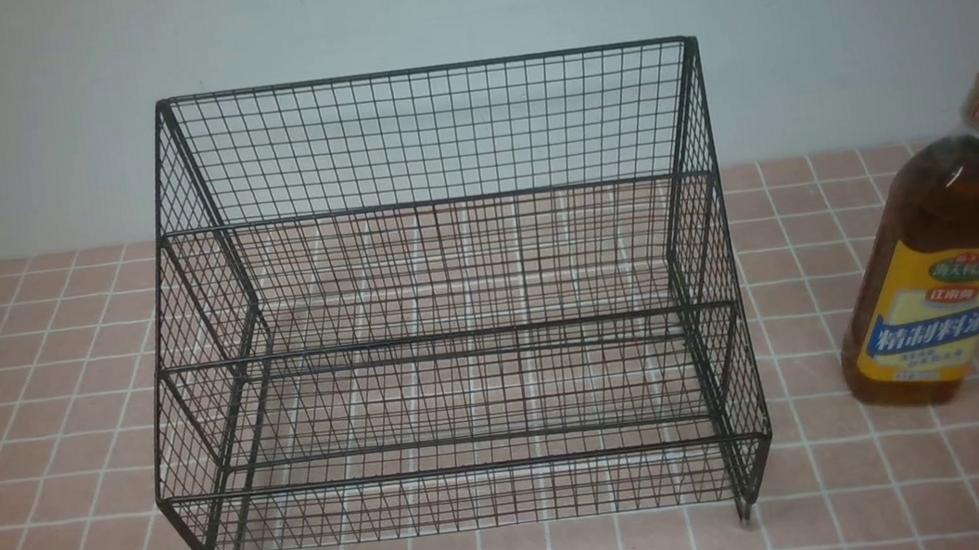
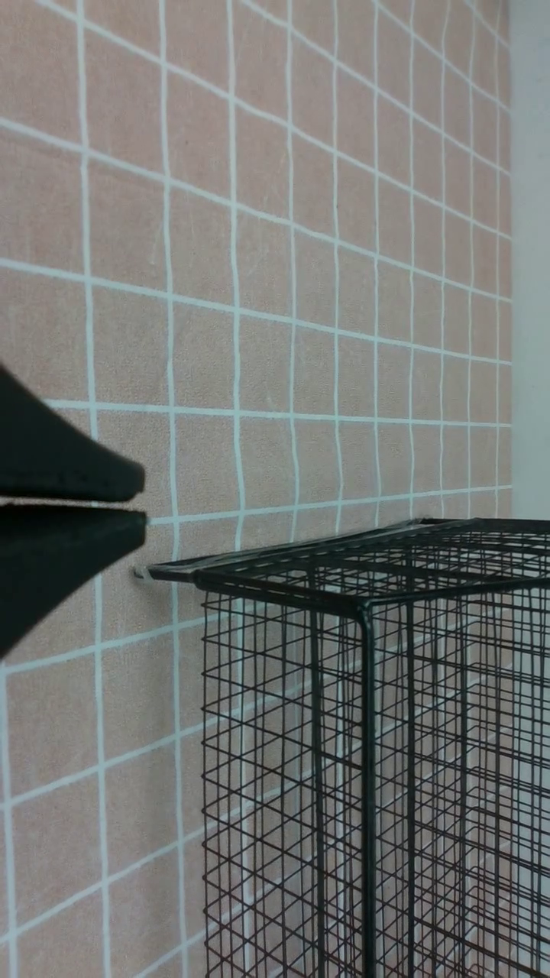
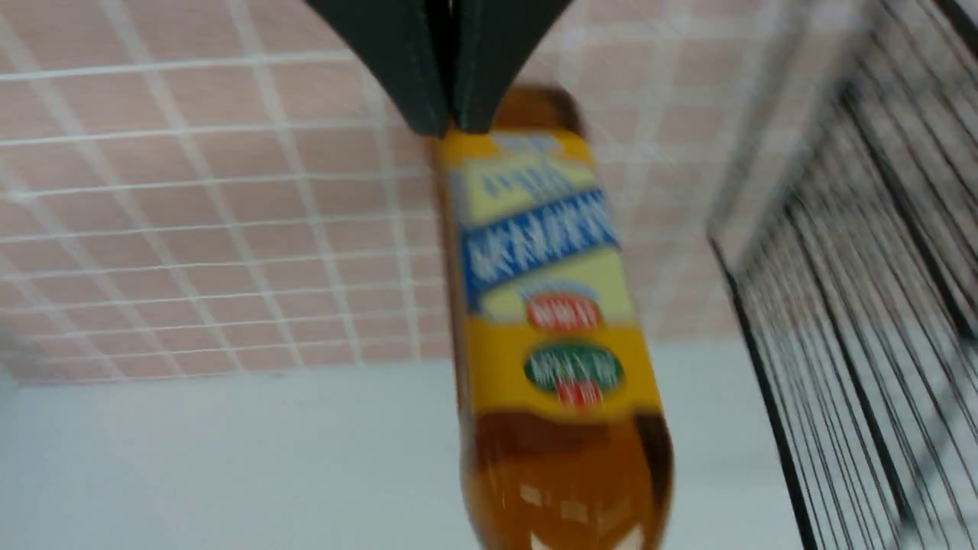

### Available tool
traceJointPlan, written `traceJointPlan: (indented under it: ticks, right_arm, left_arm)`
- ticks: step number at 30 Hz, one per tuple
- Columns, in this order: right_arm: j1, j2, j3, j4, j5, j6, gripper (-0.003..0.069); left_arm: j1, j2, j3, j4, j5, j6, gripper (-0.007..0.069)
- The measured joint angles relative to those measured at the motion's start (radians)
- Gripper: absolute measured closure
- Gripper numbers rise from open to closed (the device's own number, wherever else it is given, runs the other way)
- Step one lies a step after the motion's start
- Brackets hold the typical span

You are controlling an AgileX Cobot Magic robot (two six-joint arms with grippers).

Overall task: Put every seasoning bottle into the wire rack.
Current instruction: Use the right arm to grab the condiment bottle closest to it

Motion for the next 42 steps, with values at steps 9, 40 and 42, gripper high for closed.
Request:
traceJointPlan:
  ticks: [9, 40, 42]
  right_arm:
    - [0.0, 0.0, 0.0, 0.613, -0.351, 0.01, 0.0673]
    - [0.0, 0.781, -0.709, 0.374, -0.015, -0.475, 0.066]
    - [0.0, 0.851, -0.757, 0.372, 0.004, -0.478, 0.064]
  left_arm:
    - [0.0, 0.0, 0.0, 0.0, 0.0, 0.0, 0.0631]
    - [0.0, 0.0, 0.0, 0.0, 0.0, 0.0, 0.0631]
    - [0.0, 0.0, 0.0, 0.0, 0.0, 0.0, 0.0631]
